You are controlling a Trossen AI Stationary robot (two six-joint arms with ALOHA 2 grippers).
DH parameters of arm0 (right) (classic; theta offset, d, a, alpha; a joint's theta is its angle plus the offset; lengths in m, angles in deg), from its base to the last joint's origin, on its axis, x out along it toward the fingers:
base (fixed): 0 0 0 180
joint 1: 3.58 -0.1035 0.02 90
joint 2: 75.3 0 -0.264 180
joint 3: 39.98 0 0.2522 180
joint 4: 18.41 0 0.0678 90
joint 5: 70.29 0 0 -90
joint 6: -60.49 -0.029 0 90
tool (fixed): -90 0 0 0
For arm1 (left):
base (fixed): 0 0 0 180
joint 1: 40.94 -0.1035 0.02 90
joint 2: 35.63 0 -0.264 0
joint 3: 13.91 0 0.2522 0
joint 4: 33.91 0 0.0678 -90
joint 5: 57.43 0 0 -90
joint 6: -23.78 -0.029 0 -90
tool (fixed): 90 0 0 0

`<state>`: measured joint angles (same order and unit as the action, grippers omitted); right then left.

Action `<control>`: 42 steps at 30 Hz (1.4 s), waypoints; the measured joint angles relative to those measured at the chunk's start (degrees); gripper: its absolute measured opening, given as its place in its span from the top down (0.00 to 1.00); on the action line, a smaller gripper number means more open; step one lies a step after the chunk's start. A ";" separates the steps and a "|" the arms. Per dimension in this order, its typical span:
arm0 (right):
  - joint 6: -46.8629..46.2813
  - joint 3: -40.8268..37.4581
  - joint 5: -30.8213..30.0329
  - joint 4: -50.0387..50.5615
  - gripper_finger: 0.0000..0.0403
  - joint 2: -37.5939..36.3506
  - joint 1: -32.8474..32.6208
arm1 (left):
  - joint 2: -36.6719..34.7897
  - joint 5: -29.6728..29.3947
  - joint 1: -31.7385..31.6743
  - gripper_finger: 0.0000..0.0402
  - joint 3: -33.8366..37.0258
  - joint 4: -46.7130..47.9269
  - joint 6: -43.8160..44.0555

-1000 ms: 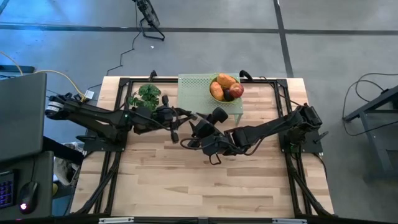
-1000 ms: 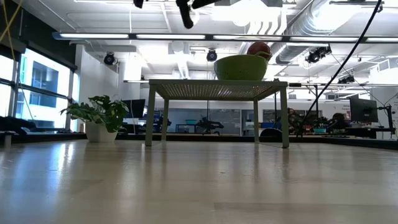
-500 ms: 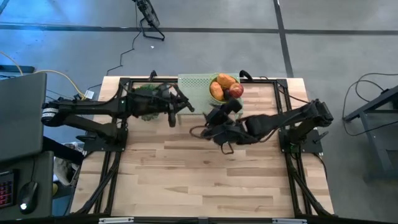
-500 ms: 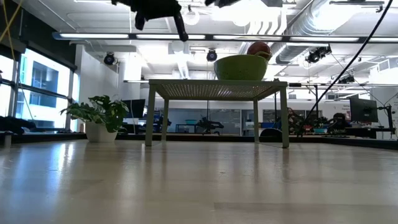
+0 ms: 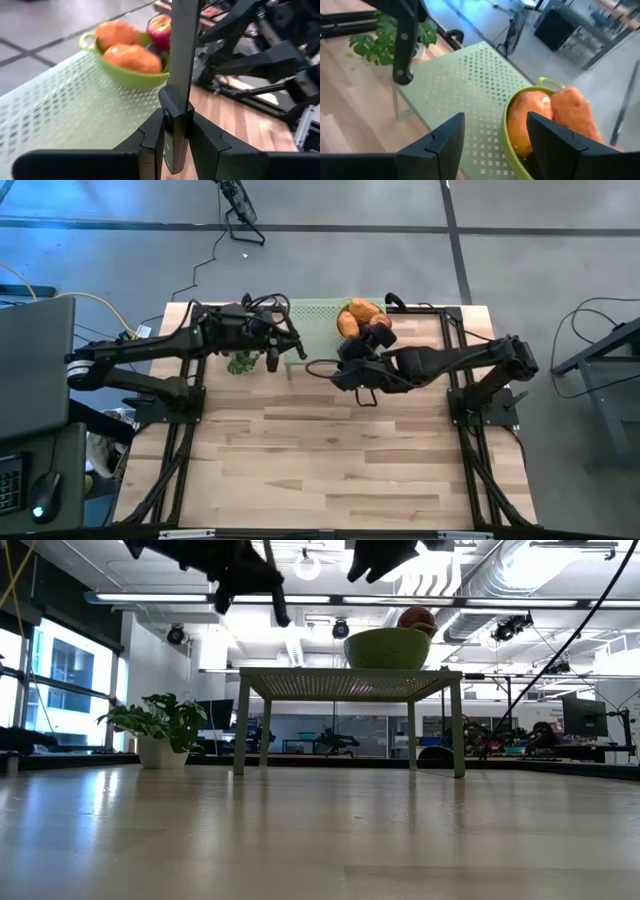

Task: Pick & Place Fruit
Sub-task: Put the knife on the top shelf to the left of the green strainer bowl

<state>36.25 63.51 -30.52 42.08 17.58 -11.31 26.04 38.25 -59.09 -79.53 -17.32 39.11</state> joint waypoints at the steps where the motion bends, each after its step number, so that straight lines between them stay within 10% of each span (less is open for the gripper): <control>1: -0.06 0.00 0.88 0.13 0.49 0.00 0.29 | 0.00 0.01 -0.48 0.83 0.00 0.78 0.16; 16: -0.04 0.00 2.70 1.49 0.49 0.00 1.02 | 0.48 10.17 -11.05 0.83 -1.94 3.58 17.82; 42: -4.54 -0.02 2.68 11.78 0.49 0.00 1.03 | 19.10 23.57 -16.03 0.83 -27.70 32.21 19.60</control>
<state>31.71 63.49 -27.84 53.86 17.58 -10.27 45.14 61.82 -75.12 -107.23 14.89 58.71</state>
